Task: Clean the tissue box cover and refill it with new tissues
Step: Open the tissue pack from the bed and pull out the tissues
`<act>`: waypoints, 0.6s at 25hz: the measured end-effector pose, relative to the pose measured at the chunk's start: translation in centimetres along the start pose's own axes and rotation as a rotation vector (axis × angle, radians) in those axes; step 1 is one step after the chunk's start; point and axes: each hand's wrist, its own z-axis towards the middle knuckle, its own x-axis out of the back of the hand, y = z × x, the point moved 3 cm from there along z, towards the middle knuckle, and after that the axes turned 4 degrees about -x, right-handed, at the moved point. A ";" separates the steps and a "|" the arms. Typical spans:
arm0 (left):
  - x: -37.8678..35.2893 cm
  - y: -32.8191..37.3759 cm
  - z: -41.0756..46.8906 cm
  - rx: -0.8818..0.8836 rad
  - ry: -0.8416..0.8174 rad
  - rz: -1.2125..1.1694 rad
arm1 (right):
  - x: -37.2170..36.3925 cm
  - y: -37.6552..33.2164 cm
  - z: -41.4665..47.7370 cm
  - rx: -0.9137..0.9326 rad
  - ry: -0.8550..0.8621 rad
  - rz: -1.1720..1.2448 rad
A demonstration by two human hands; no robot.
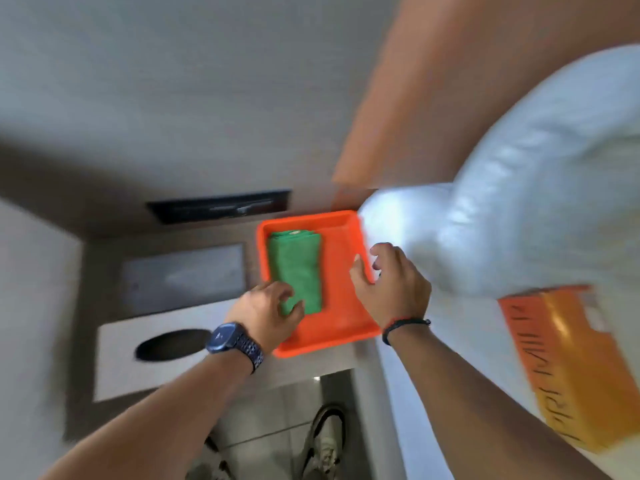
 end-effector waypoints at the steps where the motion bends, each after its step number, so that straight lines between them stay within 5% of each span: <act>1: -2.1 4.0 0.5 -0.024 -0.049 -0.040 | 3.0 3.4 1.0 -0.065 0.068 -0.010; 4: -8.0 14.6 1.7 -0.080 -0.202 -0.197 | 10.8 12.7 3.1 -0.262 0.255 -0.061; 7: -14.9 23.9 1.7 0.059 -0.386 -0.290 | 17.0 23.2 3.9 -0.546 0.304 -0.199; 11: -22.2 30.8 0.5 0.517 -0.423 -0.658 | 18.1 34.0 2.9 -0.956 -0.290 -0.064; 15: -25.0 31.6 0.7 0.593 -0.315 -0.798 | 16.4 34.5 2.3 -0.838 -0.655 0.117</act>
